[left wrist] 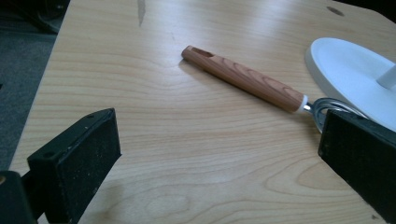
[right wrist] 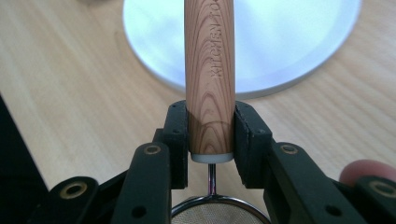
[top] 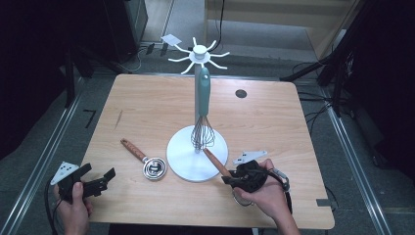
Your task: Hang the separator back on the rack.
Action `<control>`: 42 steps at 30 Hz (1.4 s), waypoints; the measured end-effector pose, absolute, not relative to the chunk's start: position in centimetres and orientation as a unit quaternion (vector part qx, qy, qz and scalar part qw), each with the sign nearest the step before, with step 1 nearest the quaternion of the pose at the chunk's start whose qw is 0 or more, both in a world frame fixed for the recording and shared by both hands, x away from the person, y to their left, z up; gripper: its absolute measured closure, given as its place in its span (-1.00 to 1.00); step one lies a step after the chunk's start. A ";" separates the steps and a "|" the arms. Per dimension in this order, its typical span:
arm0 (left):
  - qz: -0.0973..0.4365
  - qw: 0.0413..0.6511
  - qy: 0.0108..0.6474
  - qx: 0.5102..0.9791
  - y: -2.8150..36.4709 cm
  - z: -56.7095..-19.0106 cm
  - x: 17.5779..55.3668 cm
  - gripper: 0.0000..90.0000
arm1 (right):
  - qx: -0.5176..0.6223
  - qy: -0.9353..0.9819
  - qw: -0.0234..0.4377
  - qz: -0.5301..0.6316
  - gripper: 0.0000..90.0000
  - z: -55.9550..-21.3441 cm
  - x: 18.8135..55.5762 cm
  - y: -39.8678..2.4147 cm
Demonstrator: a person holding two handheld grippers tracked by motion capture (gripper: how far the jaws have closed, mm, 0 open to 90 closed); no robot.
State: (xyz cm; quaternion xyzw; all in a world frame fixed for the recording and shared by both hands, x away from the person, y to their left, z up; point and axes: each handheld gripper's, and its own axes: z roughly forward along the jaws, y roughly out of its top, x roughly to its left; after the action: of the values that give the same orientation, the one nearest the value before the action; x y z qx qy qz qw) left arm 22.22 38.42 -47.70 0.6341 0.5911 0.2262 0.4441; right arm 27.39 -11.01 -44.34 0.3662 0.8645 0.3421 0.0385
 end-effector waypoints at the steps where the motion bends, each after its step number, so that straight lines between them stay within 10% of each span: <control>1: 0.227 0.441 0.593 0.635 38.5 -47.8 22.3 -1.00 | 0.373 0.859 0.041 0.348 0.57 -44.3 27.4 -11.2; 42: 0.223 0.425 0.575 0.662 37.5 -48.4 22.6 -1.00 | 0.417 0.720 0.157 0.532 0.57 -38.6 26.8 -14.4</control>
State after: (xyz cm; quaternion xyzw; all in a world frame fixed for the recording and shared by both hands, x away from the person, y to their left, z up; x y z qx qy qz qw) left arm 22.58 37.48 -48.43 0.6624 0.5754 0.2232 0.4246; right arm 26.82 -14.39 -38.55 0.4169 0.7203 0.5318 0.1568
